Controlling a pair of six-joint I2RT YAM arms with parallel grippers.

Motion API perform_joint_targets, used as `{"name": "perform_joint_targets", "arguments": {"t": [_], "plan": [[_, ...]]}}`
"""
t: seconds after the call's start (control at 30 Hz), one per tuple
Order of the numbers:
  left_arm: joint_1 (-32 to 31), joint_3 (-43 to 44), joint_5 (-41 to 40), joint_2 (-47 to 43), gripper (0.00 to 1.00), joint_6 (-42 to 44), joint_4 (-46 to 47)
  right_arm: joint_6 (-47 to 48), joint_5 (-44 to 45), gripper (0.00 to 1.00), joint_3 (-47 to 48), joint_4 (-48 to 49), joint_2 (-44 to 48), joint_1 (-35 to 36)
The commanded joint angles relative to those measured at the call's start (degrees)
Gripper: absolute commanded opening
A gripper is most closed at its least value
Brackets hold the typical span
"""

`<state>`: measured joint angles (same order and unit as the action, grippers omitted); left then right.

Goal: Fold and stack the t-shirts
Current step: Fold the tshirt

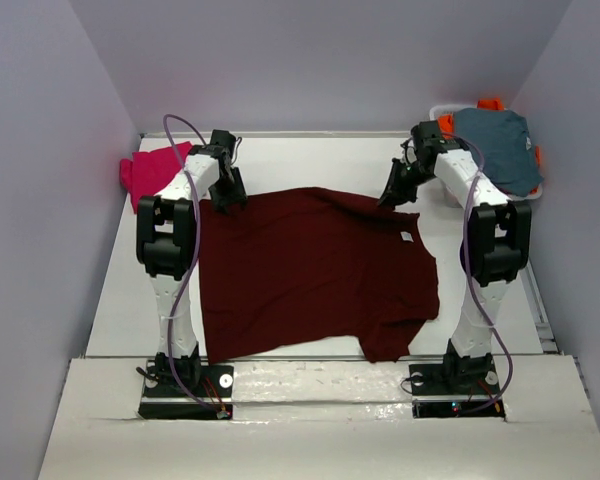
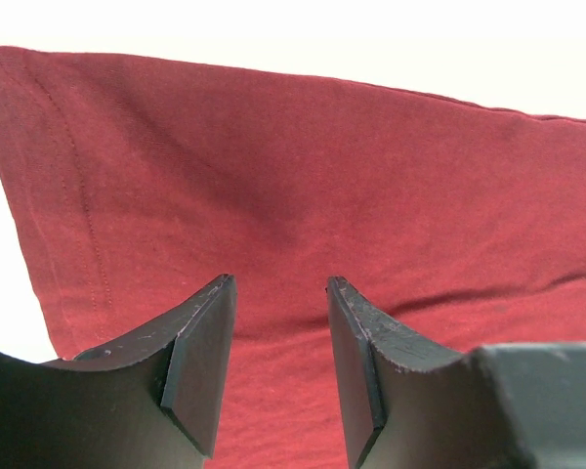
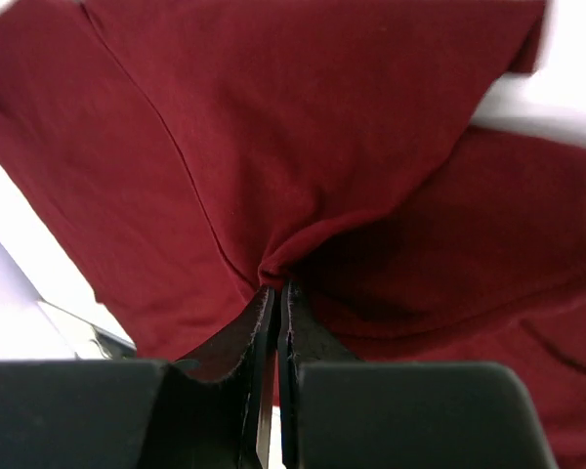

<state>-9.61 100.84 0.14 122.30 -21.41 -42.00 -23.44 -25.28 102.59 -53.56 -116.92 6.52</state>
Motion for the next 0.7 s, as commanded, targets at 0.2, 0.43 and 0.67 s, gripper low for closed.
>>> {"name": "perform_joint_targets", "arguments": {"t": [0.2,0.43,0.67], "plan": [[0.29,-1.43,2.32,-6.55,0.53,0.84,-0.10,3.40,2.16,0.08,-16.08,-4.71,9.52,4.02],[0.29,-0.73,2.41,-6.64,0.53,1.02,-0.54,4.02,4.44,0.44,-19.70,-4.97,8.82,5.86],[0.29,-0.90,2.41,-6.99,0.53,0.93,-0.54,2.70,8.22,0.57,-19.62,-4.10,9.52,5.87]]}}
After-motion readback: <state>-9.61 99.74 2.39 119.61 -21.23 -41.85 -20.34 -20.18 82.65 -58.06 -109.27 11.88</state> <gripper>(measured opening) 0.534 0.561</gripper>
